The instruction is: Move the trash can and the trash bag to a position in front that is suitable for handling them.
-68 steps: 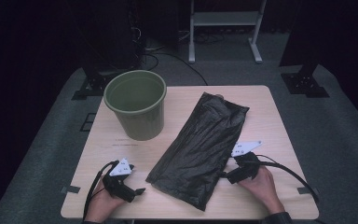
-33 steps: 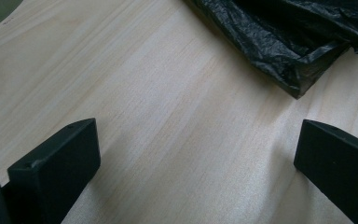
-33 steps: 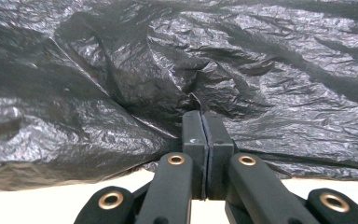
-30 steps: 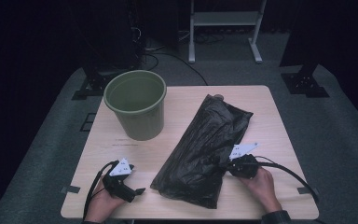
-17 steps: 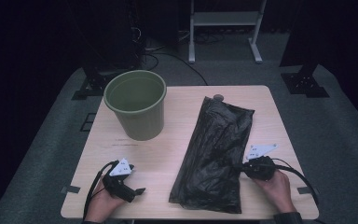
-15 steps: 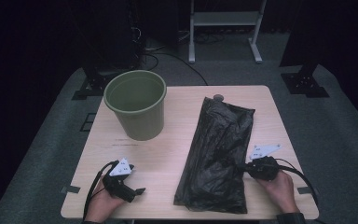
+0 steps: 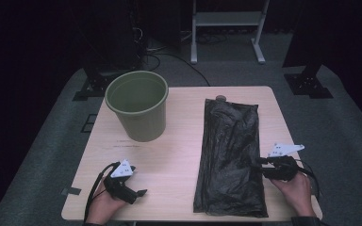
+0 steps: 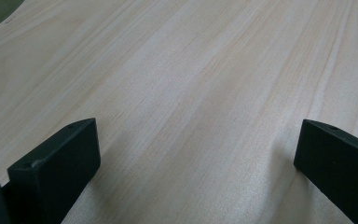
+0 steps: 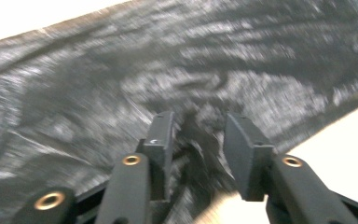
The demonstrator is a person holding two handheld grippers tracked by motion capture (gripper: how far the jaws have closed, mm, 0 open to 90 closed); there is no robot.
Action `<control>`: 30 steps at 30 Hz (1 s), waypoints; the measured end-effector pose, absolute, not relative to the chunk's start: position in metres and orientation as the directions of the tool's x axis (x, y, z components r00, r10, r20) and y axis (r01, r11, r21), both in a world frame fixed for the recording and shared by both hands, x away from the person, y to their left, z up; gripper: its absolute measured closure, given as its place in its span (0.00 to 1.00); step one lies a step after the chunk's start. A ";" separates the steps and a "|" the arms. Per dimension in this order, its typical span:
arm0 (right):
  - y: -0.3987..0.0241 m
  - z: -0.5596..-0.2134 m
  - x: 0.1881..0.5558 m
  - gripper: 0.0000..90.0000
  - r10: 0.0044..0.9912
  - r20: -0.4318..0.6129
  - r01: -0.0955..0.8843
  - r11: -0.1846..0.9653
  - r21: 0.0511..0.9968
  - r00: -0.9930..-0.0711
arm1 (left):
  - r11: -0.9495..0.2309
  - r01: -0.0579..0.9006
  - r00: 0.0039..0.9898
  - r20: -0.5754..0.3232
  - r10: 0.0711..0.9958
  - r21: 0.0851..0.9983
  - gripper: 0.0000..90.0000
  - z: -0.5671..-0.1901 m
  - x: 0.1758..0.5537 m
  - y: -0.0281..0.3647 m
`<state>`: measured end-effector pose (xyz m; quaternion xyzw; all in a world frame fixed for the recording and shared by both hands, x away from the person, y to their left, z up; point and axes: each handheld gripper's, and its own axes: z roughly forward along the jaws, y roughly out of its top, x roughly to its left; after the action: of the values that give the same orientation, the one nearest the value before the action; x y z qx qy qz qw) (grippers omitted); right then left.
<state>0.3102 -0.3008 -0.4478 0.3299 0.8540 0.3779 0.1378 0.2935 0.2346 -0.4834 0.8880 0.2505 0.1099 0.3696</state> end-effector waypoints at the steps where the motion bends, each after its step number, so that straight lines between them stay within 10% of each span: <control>1: -0.294 -0.442 0.309 0.58 0.660 0.003 0.442 0.500 0.745 -0.751 | -0.601 0.363 0.850 0.010 0.526 0.711 0.00 -0.483 0.293 0.235; 12: -0.235 -0.424 0.309 0.33 0.582 -0.010 0.378 0.539 0.753 -0.813 | -0.600 0.366 0.848 0.010 0.530 0.712 0.00 -0.483 0.293 0.234; 30: -0.154 -0.461 0.332 0.35 0.523 0.017 0.375 0.588 0.717 -0.852 | -0.599 0.367 0.847 0.010 0.531 0.712 0.00 -0.483 0.293 0.234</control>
<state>0.3320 -0.1537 -0.4608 0.2534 0.8856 0.3767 0.0981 0.2933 0.2343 -0.4834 0.8872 0.2530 0.1110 0.3695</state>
